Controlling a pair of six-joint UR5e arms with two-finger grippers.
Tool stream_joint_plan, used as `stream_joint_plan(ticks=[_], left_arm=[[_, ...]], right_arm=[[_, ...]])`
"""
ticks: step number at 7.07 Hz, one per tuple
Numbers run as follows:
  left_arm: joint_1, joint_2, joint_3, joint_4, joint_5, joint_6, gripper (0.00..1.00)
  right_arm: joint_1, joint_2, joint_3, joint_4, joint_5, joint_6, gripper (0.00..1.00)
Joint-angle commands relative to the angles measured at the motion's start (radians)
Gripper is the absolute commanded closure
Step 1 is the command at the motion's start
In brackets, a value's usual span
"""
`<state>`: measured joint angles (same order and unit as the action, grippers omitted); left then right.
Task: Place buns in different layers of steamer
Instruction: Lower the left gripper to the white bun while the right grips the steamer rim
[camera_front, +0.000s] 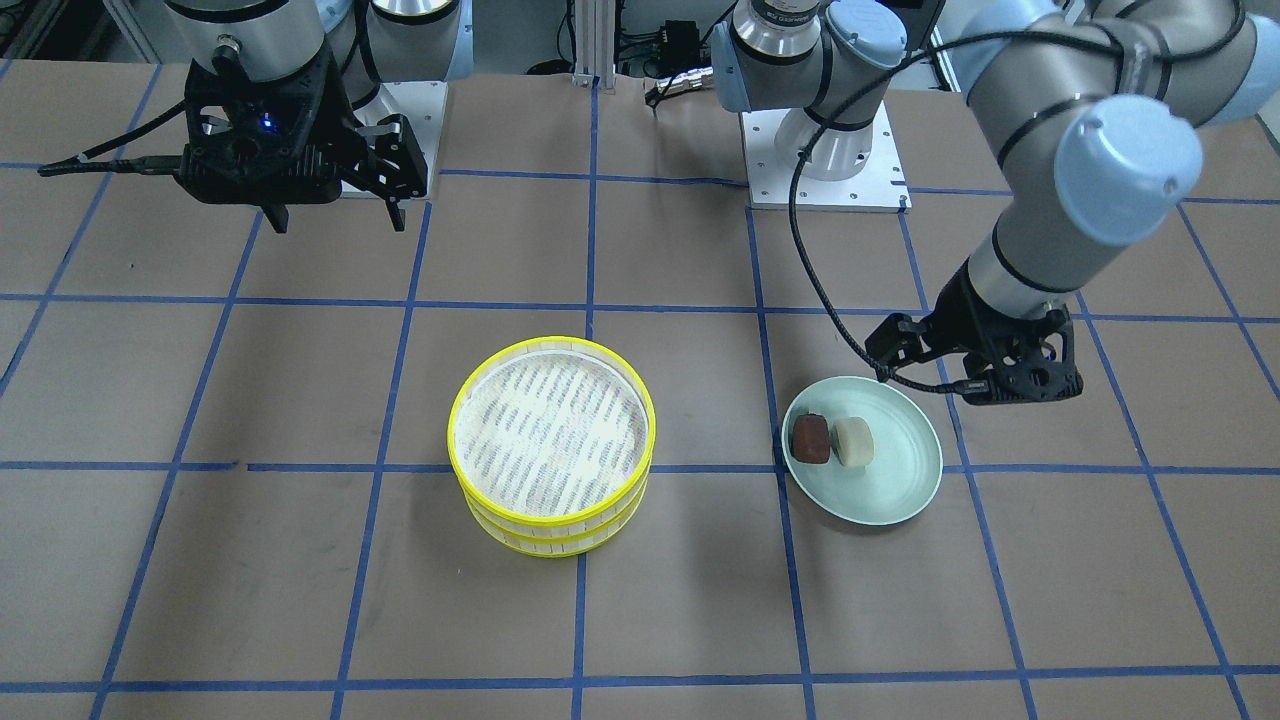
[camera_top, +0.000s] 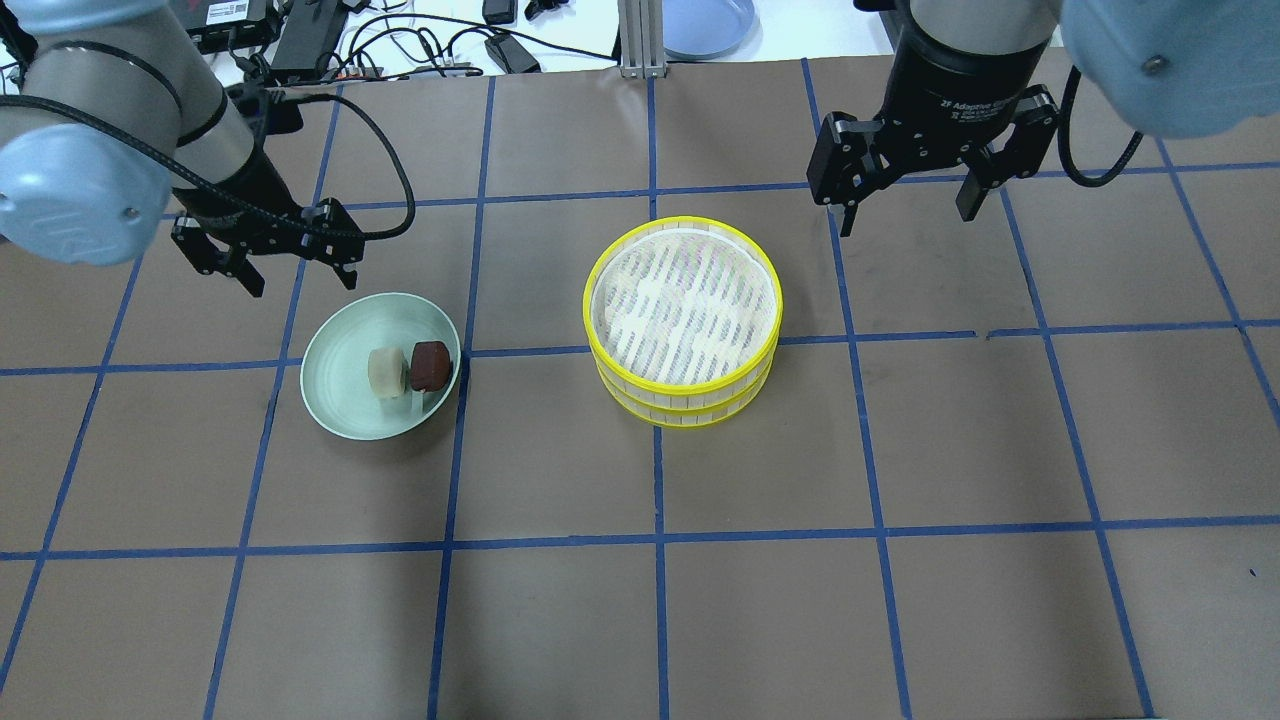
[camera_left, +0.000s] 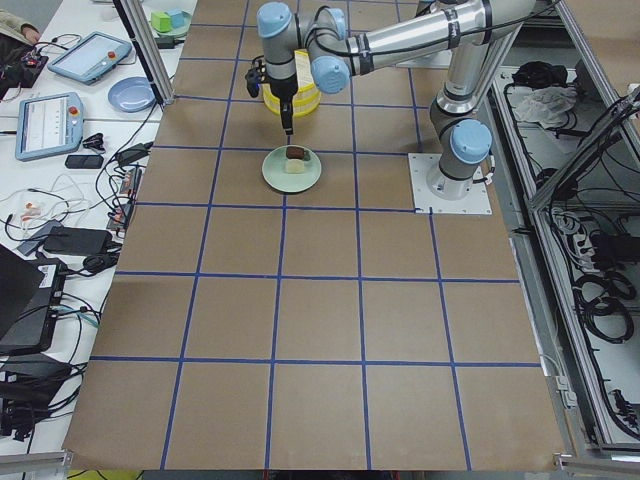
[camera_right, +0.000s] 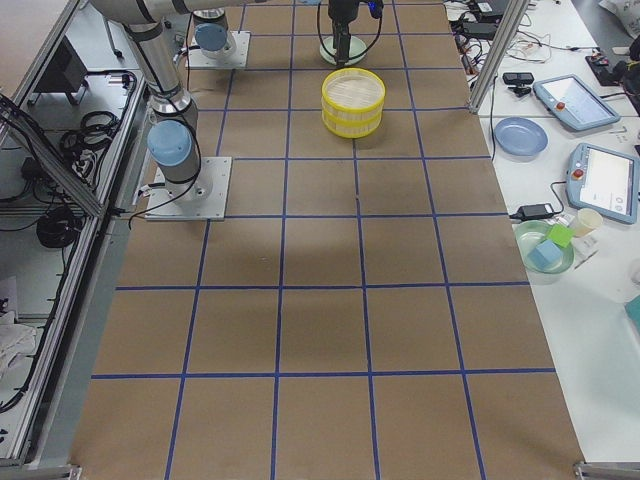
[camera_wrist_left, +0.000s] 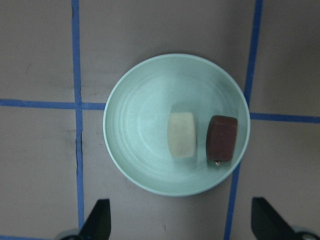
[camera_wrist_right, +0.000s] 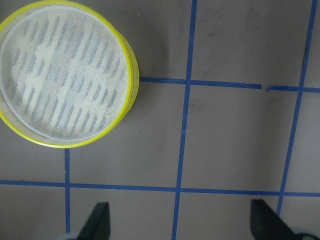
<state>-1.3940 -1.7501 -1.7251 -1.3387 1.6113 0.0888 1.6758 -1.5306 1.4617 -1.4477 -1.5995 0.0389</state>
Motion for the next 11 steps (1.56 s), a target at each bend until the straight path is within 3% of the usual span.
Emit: stream_joint_plan(ticks=[1,2,4,6,7,8,9,10,11], left_arm=[[0.021,-0.148,-0.031,0.097,-0.002,-0.012,0.00],[0.021,-0.178,-0.031,0.175,0.001,-0.012,0.02],[0.021,-0.230,-0.040,0.173,-0.010,-0.017,0.02],[0.021,-0.238,-0.056,0.165,-0.022,-0.021,0.02],[0.021,-0.242,-0.063,0.142,-0.048,-0.023,0.02],[0.021,-0.249,-0.065,0.141,-0.050,-0.023,0.06],[0.021,-0.261,-0.077,0.142,-0.045,-0.020,0.32],[0.021,-0.262,-0.076,0.148,-0.041,-0.012,0.40],[0.021,-0.262,-0.071,0.153,-0.039,-0.006,0.41]], right_arm=[[0.005,0.024,0.057,-0.041,0.006,0.019,0.00],[0.033,0.099,0.119,-0.165,0.006,0.038,0.00],[0.081,0.217,0.184,-0.337,0.001,0.075,0.04],[0.088,0.289,0.222,-0.417,-0.010,0.075,0.28],[0.088,0.303,0.235,-0.421,-0.001,0.075,0.47],[0.088,0.306,0.235,-0.419,0.001,0.076,0.78],[0.087,0.297,0.233,-0.419,-0.008,0.076,1.00],[0.087,0.291,0.229,-0.415,-0.013,0.076,1.00],[0.085,0.276,0.223,-0.413,-0.019,0.073,1.00]])
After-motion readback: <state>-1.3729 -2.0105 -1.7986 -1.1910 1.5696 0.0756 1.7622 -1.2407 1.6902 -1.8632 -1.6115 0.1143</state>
